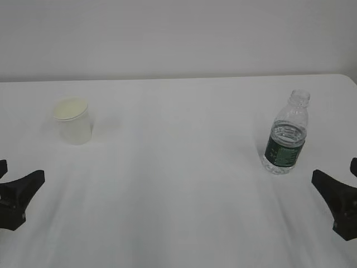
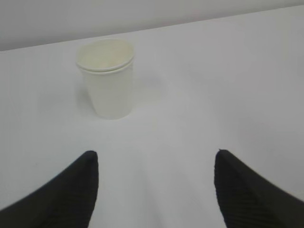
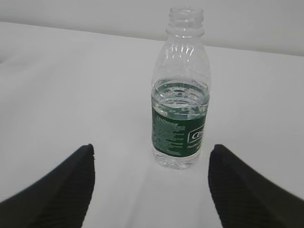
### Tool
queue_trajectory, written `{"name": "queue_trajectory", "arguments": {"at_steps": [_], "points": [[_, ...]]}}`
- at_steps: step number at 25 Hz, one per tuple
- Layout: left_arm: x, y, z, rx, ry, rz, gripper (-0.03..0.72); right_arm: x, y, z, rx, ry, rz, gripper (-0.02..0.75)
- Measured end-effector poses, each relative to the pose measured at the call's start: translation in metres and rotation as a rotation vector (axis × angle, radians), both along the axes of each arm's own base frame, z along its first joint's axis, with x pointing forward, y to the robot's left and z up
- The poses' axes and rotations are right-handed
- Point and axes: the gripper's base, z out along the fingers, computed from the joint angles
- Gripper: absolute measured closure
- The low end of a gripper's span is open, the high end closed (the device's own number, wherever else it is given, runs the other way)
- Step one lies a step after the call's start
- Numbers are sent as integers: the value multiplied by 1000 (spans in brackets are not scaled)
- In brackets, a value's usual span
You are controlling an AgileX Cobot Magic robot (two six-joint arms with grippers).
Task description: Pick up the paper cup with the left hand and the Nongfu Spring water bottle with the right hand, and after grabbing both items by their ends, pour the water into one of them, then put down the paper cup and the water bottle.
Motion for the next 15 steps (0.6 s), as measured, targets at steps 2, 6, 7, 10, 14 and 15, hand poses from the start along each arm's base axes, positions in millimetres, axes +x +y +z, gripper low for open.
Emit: {"name": "queue_trajectory", "arguments": {"at_steps": [2, 6, 7, 10, 14, 15], "points": [[2, -1, -5, 0, 4, 0, 141, 3, 1, -4, 14, -4, 3, 167], [3, -1, -22, 24, 82, -2, 141, 6, 1, -21, 16, 85, 2, 167], [4, -1, -25, 29, 99, -2, 141, 6, 1, -26, 14, 113, 2, 167], [4, -1, -32, 39, 133, -3, 141, 6, 1, -35, 8, 163, 1, 167], [4, -2, -32, 38, 132, -3, 141, 10, 2, -35, 10, 158, 1, 167], [6, -2, -32, 37, 127, -3, 141, 10, 2, -34, 11, 154, 1, 167]]}}
